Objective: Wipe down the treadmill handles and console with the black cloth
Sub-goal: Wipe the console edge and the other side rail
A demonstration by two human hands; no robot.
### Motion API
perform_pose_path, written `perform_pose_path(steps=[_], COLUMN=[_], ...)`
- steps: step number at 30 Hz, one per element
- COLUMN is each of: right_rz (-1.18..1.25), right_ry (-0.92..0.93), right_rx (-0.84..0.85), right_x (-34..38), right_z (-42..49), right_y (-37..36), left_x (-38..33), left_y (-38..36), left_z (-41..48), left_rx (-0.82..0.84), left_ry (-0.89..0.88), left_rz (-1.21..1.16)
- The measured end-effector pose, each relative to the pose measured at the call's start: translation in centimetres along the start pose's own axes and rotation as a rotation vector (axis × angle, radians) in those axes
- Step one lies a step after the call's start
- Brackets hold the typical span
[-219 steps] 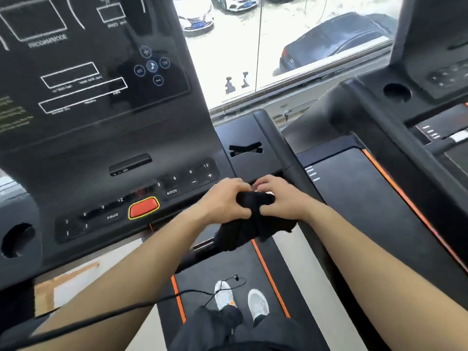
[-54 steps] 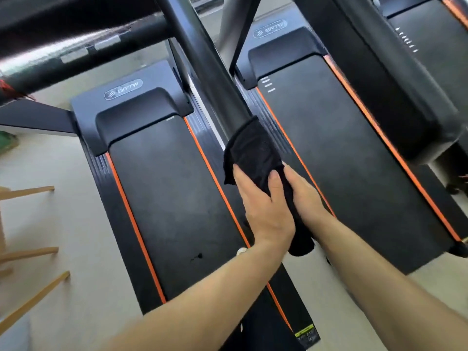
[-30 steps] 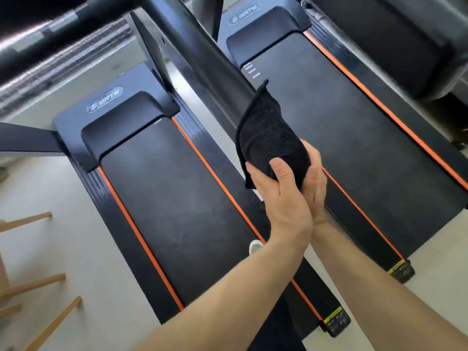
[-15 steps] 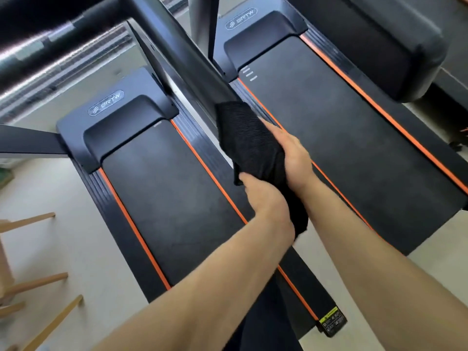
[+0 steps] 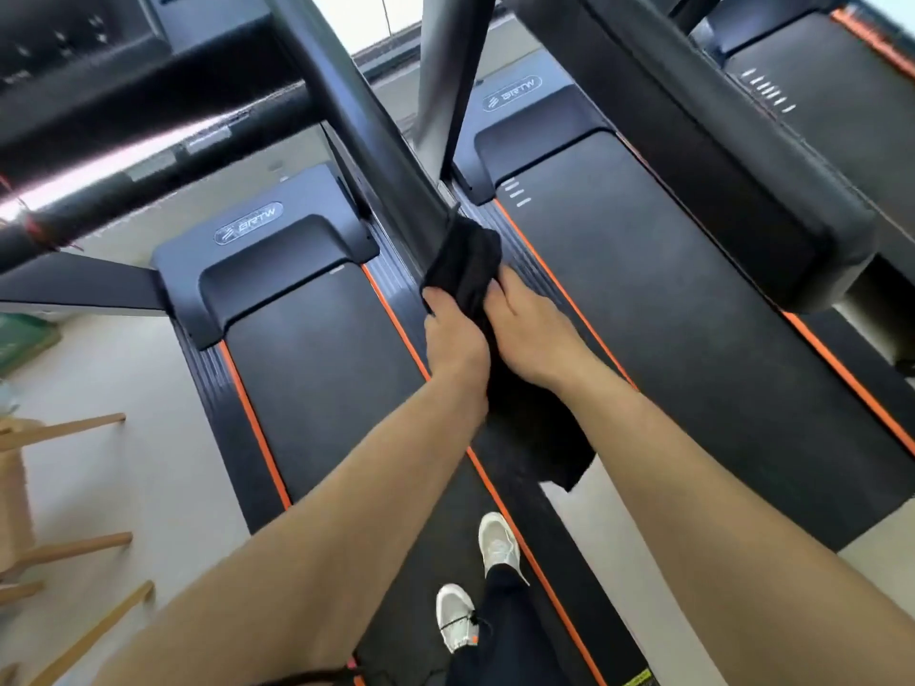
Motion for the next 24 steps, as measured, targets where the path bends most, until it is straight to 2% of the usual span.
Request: perform_pose_path(steps=[3,7,11,14,16,19,21,24], right_rz=[0.068,0.081,-0.191,-0.301,-0.256,-0.326,-0.394,-0.222], right_ry=[0.015,0.064,0.046,0.003,-0.002,0.037,0.117,0.124], right_rx=[0.074,0.007,-0.057,-0.211,-0.298,-0.37,-0.267,0.117], right_x=[2.8,5.2,3.5,1.8,1.4,3.1,5.6,8.3], right_z=[5.7,8.4,3.0,-2.5,-5.2,-7.5,-8.7,-9.9], right_y=[-0.8,-0.4,-0.6,-0.6,0.2,1.6,0.9,-2.6], left_x=[-3.9,-5.4,-2.9,-0.5,-0.5,-1.8,-2.6,-3.9], left_y=[0.0,0.2,2.3,4.2,5.8,8.8,11.0,15.8], left_z=[4.0,5.4,1.6,-0.4,-1.4,-2.5,-3.6,-6.2], left_rx=[-0.033,-0.023,-0.11,0.022,0.105,0.146,0.189,0.153], left_ry=[0.049,0.034,-0.087,-0.009,0.028,-0.047,-0.046,-0.024], left_rz=[-0.058,-0.084,0.262,0.511,0.533,0.485,0.476,0.474])
Point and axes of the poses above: each hand's wrist, its own z-axis towards the middle knuckle, its own y-axis out of the back of the hand, x = y × z, the point moved 7 cm from there along z, towards the middle knuckle, and after that the axes turned 5 degrees about -z, right-handed, at the moved point
